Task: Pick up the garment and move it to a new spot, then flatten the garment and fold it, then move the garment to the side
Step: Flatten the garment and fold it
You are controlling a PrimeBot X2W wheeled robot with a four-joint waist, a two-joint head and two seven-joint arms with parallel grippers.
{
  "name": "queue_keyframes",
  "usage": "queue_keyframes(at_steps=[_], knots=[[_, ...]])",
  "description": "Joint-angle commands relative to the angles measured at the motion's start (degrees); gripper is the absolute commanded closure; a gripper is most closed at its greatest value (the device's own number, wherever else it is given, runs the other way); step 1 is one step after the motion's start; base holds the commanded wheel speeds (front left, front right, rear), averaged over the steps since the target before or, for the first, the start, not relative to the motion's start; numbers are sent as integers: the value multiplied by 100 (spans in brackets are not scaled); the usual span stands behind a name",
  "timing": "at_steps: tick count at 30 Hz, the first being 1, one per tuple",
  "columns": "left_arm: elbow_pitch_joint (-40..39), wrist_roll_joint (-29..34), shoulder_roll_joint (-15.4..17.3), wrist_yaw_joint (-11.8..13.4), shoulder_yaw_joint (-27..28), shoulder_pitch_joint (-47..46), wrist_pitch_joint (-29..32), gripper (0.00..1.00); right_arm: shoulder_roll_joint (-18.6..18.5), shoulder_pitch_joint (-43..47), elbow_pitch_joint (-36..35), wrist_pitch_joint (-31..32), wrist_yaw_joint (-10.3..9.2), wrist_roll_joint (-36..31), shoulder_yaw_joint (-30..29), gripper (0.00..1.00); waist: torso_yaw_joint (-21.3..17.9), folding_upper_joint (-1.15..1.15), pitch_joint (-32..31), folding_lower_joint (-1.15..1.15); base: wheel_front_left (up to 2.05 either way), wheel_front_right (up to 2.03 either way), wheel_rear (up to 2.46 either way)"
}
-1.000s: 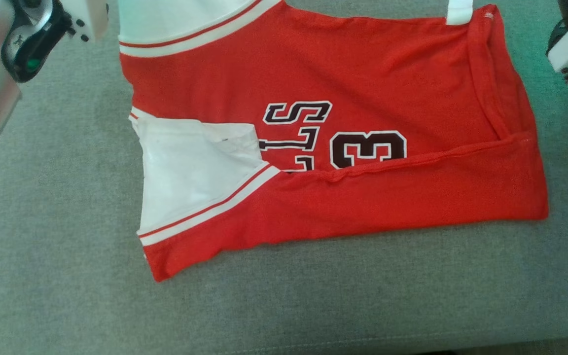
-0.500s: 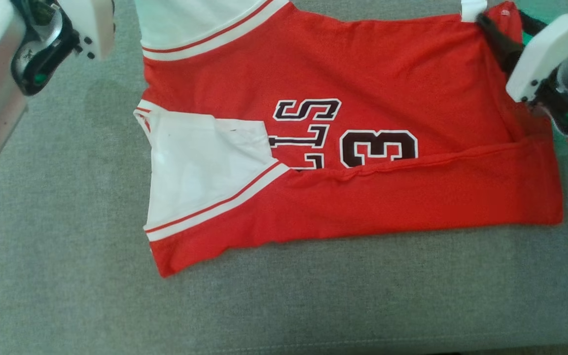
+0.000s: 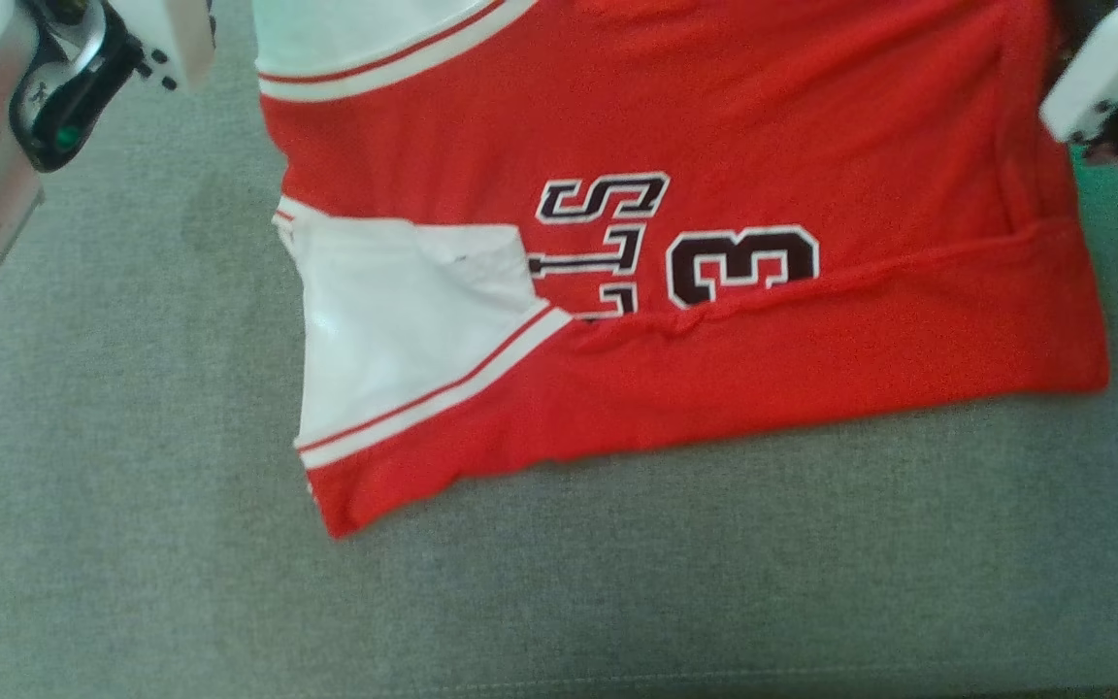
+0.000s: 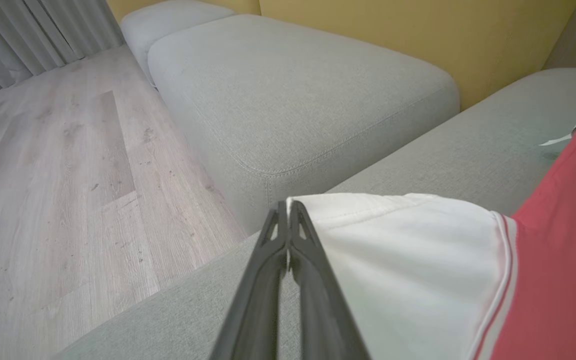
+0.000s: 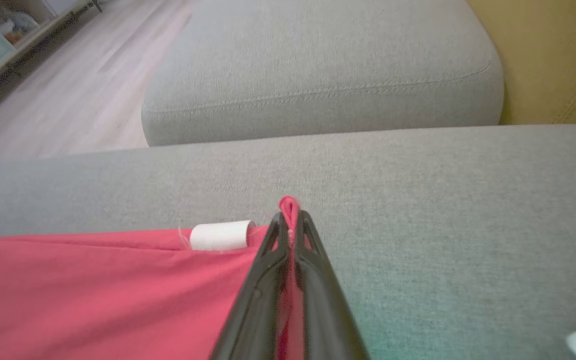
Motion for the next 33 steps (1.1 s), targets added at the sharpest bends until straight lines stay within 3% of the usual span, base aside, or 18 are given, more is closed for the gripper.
queue_keyframes(at_steps=[1,6,11,21,28,33], knots=[[-28,-57,260,10,212,-435,-128,100,-155,-79,-152,-94,39,100,-62,100,17,0,-21,0,0,0,0],[-322,-229,433,10,181,-309,-399,100,-557,206,-634,-466,39,420,-96,100,111,0,-120,0,0,0,0],[-1134,-381,890,35,82,276,-634,100,-1152,956,-1279,-786,39,566,24,100,268,0,-261,0,0,0,0],[-3021,-584,1469,771,-110,1669,-860,100,-1829,2295,-2017,-1302,39,823,-179,100,597,0,-475,0,0,0,0],[-3705,-666,1626,1156,-205,2364,-996,100,-1980,2979,-2147,-1380,39,846,-469,100,700,0,-556,0,0,0,0],[-3736,-926,1530,1259,-239,2872,-1148,100,-1918,3377,-2169,-1399,39,804,-720,100,703,0,-628,0,0,0,0]])
